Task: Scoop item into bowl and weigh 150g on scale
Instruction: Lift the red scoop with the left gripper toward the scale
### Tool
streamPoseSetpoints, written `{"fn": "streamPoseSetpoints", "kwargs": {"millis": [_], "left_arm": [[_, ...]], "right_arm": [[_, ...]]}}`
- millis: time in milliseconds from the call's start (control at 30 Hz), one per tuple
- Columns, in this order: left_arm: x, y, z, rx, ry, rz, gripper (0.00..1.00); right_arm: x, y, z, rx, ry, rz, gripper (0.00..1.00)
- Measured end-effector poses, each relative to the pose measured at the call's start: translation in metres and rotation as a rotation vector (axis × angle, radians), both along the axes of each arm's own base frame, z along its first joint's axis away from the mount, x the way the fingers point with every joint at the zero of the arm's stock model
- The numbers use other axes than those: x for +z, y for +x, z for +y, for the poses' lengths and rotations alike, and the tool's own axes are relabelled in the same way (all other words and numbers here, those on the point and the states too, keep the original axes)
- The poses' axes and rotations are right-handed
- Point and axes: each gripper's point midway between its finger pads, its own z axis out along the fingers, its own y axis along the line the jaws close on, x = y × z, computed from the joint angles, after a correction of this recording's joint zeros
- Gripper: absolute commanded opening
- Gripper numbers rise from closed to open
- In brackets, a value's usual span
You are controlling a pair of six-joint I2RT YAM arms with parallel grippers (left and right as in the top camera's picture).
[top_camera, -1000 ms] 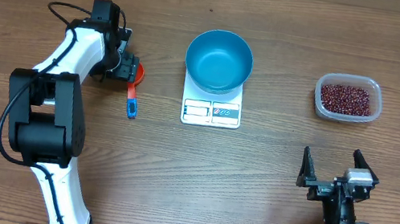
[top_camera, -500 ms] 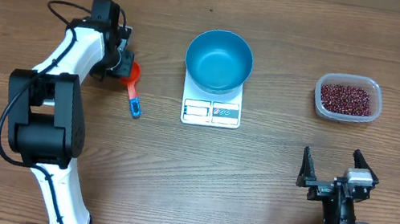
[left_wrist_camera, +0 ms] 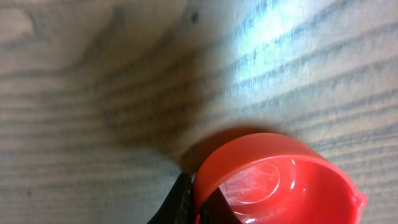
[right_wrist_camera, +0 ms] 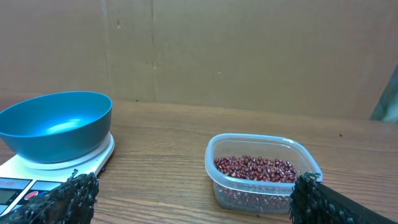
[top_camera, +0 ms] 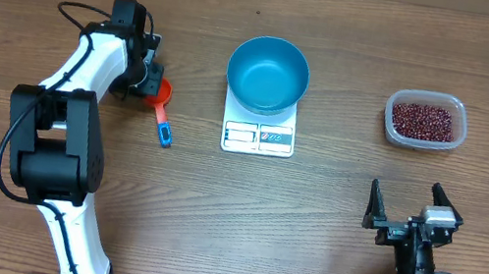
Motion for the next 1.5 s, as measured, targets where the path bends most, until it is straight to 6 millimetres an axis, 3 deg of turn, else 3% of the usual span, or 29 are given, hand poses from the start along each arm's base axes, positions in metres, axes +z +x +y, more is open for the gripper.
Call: {"fn": "streamPoseSetpoints", "kwargs": {"millis": [200, 300, 400, 433, 500, 667, 833, 967, 1067, 1133, 1300, 1500], "left_arm": [[0.017, -0.001, 0.000, 0.019, -0.001, 0.021, 0.04], [0.054, 0.008, 0.001, 0.061, -0.007, -0.046, 0.04], [0.107, 0.015, 0.001, 0.107, -0.018, -0.155, 0.04], [0.114, 0.015, 0.001, 0.112, -0.019, -0.170, 0.04], [0.154, 0.013, 0.001, 0.149, -0.033, -0.257, 0.05], [0.234, -0.012, 0.000, 0.257, -0.084, -0.415, 0.04], [0.274, -0.048, -0.001, 0.427, -0.163, -0.463, 0.05], [0.277, -0.085, -0.003, 0.674, -0.247, -0.385, 0.05], [0.266, -0.117, -0.004, 0.913, -0.285, -0.260, 0.04], [0.261, -0.129, -0.006, 1.027, -0.302, -0.204, 0.04], [0.257, -0.139, -0.013, 1.159, -0.351, -0.135, 0.04], [0.256, -0.143, -0.029, 1.172, -0.399, -0.083, 0.04]], "right_arm": [[0.000, 0.000, 0.000, 0.000, 0.000, 0.000, 1.00], [0.000, 0.000, 0.000, 0.000, 0.000, 0.000, 1.00], [0.000, 0.000, 0.000, 0.000, 0.000, -0.001, 1.00], [0.000, 0.000, 0.000, 0.001, 0.000, 0.000, 1.00], [0.000, 0.000, 0.000, 0.000, 0.000, 0.000, 1.00], [0.000, 0.000, 0.000, 0.000, 0.000, -0.001, 1.00], [0.000, 0.000, 0.000, 0.000, 0.000, 0.000, 1.00], [0.000, 0.000, 0.000, 0.000, 0.000, -0.001, 1.00], [0.000, 0.000, 0.000, 0.000, 0.000, -0.001, 1.00], [0.000, 0.000, 0.000, 0.000, 0.000, -0.001, 1.00], [0.000, 0.000, 0.000, 0.000, 0.000, 0.000, 1.00], [0.000, 0.000, 0.000, 0.000, 0.000, 0.000, 1.00]]}}
